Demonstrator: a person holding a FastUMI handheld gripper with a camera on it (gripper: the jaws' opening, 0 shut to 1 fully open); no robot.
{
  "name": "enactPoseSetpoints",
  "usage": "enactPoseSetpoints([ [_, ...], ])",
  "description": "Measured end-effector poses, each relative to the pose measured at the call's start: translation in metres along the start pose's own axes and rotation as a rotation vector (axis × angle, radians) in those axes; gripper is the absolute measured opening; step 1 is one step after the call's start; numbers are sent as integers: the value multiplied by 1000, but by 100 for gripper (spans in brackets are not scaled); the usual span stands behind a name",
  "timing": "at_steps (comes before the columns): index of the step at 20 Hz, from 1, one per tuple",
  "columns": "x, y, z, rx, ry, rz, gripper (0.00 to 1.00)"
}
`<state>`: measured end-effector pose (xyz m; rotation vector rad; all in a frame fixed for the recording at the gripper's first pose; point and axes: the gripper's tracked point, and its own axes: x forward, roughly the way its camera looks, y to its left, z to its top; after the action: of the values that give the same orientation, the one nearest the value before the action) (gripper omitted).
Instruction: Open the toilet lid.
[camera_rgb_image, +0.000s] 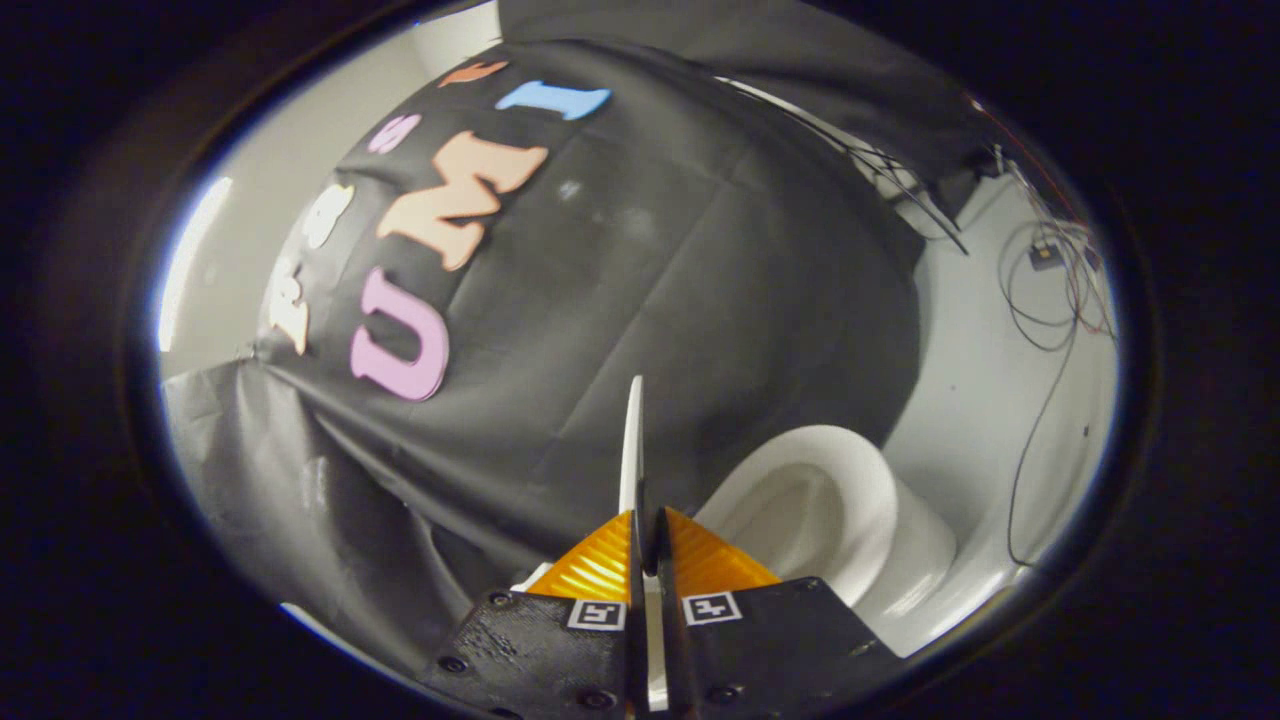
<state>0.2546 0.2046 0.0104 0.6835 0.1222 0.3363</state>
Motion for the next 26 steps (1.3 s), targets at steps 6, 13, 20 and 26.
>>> enactPoseSetpoints([
  [6, 1, 83, -13, -233, 22, -10, 7],
  [13, 5, 150, -39, -474, 72, -11, 10],
  [20, 12, 214, -86, -656, 96, 78, 13],
  [26, 26, 254, -126, -825, 123, 150, 13],
])
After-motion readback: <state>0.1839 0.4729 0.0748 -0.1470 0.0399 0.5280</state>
